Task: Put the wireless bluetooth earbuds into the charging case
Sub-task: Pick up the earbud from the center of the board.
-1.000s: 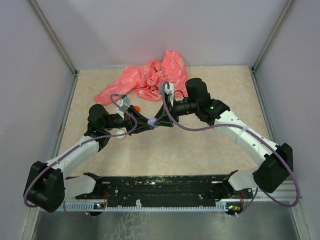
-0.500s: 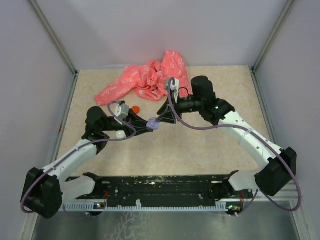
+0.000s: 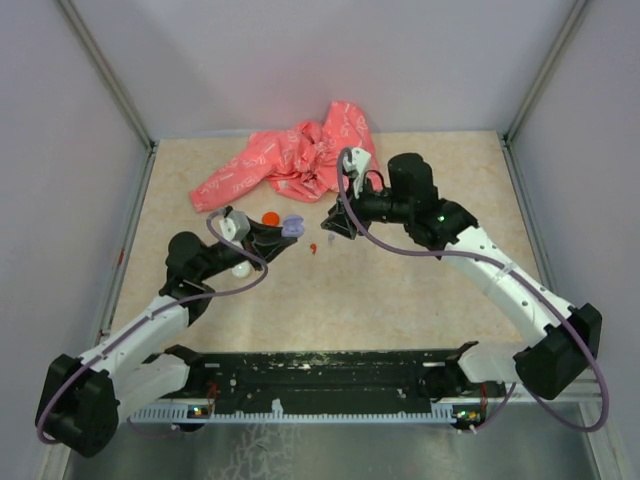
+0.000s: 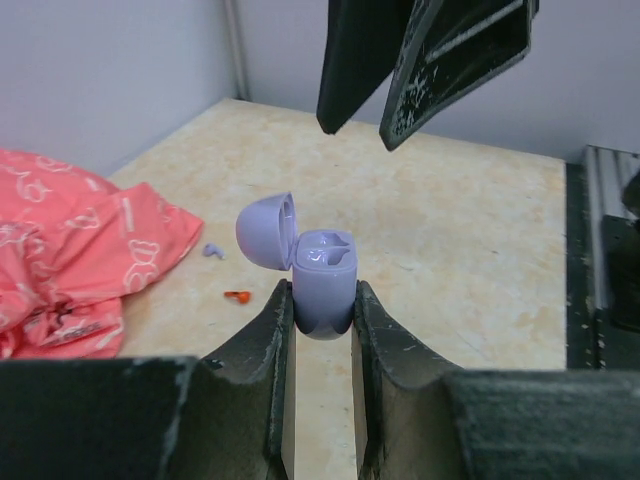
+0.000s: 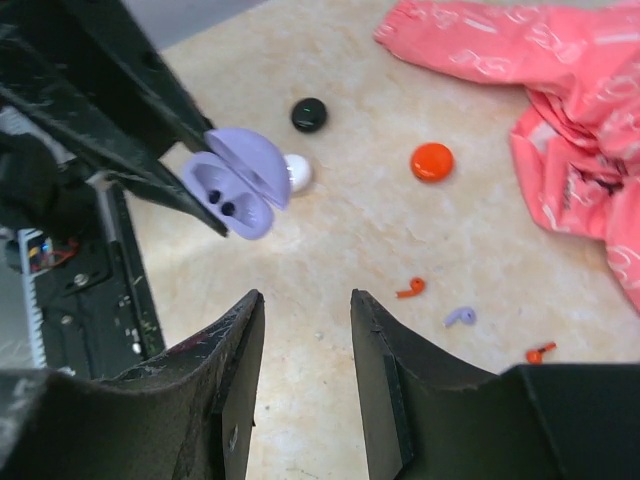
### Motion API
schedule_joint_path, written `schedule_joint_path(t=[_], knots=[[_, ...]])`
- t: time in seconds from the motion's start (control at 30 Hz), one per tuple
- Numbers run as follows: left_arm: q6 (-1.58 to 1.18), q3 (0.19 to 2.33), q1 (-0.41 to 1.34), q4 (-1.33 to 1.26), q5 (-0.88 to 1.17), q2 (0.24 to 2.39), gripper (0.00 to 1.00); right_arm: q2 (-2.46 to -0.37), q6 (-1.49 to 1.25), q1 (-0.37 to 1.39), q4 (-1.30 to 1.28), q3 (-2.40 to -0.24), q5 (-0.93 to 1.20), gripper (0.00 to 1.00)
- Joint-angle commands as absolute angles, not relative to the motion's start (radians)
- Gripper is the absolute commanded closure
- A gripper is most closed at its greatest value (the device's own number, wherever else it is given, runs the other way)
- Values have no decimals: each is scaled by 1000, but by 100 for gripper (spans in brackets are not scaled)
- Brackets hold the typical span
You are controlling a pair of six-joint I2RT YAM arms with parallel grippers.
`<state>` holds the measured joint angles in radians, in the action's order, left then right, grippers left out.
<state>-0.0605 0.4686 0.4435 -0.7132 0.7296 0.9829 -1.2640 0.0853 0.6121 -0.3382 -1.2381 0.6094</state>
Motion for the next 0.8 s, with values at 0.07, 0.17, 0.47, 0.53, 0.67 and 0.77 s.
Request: schedule_joint_path(t=[0.07, 0.17, 0.47, 0.53, 0.67, 0.77], knots=[[-11, 447, 449, -704, 515, 945, 100, -1371, 13, 606, -366, -1239, 314, 60], [11, 460, 449, -632, 449, 922, 100, -1442, -33, 606, -362, -1246, 213, 60], [29, 476, 447, -567, 379, 905, 100, -1682, -154, 606, -316, -1292, 35, 59], [32, 484, 447, -555, 390, 912, 100, -1727, -179, 606, -289, -1298, 29, 59], [30, 487, 447, -552, 403, 914, 100, -1783, -207, 603, -235, -1303, -32, 60], [29, 492, 447, -544, 419, 919, 100, -1829, -191, 573, -225, -1334, -27, 61]])
